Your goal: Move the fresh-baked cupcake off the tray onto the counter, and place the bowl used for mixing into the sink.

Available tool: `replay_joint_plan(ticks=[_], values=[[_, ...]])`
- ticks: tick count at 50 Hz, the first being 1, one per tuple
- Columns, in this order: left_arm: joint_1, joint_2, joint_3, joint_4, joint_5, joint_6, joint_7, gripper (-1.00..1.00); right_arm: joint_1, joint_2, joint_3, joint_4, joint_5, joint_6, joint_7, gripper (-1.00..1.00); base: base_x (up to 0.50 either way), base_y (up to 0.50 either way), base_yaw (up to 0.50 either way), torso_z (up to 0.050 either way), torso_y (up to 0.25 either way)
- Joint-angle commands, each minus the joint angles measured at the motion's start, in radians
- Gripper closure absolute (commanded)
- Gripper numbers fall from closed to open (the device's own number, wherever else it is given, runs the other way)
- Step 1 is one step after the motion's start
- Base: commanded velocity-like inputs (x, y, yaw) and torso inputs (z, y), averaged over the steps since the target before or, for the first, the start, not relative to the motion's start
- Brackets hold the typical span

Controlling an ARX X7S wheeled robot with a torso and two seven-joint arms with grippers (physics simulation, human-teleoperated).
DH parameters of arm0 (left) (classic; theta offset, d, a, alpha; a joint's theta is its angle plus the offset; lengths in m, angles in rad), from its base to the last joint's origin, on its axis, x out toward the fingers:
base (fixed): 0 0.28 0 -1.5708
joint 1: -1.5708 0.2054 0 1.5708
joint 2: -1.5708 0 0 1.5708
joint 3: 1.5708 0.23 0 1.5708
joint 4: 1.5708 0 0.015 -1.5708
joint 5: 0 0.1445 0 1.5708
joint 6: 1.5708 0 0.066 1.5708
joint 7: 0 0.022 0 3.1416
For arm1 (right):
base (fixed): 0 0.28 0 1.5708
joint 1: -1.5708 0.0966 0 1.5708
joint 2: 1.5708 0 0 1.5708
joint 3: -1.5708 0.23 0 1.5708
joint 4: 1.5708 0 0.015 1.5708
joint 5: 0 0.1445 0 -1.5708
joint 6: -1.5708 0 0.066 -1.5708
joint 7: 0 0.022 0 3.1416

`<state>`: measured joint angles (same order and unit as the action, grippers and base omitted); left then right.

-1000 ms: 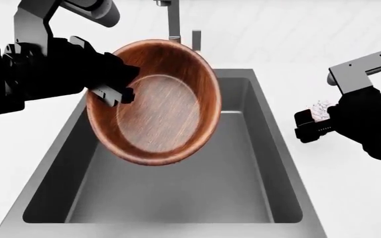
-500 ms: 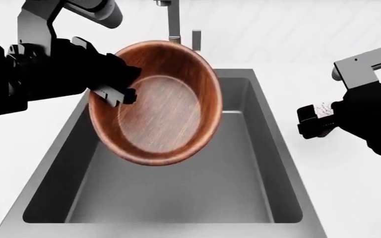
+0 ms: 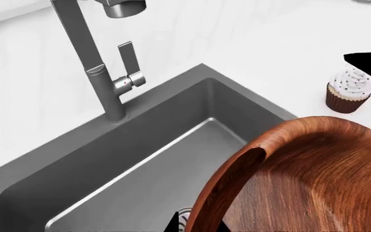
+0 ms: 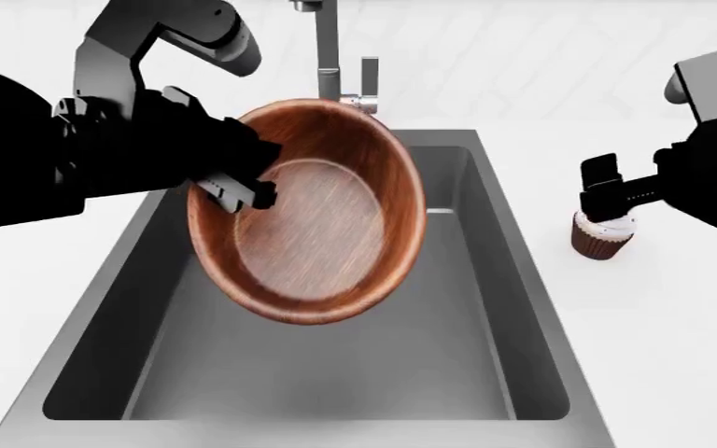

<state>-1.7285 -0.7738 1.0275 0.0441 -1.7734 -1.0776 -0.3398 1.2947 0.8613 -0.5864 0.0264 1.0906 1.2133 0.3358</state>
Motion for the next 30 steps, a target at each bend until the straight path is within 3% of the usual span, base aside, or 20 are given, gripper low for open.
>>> replay_joint_plan(ticks=[1,9,30], values=[[0.019,0.046,0.024,-0.051,0.038,0.01,-0.065,1.0,0.034,0.047,0.083,-0.033,0.062,0.008,0.029,-1.0,0.0,0.0,0.0,0.0,0.0],[0.035,0.11,0.068,-0.129,0.1,0.006,-0.021,1.0,0.057,0.081,0.156,-0.053,0.125,0.016,0.069,-1.0,0.0,0.0,0.0,0.0,0.0],[0.013,0.32,0.247,-0.484,0.338,-0.025,0.24,1.0,0.208,0.12,0.246,-0.118,0.248,0.097,0.144,-1.0,0.0,0.0,0.0,0.0,0.0]])
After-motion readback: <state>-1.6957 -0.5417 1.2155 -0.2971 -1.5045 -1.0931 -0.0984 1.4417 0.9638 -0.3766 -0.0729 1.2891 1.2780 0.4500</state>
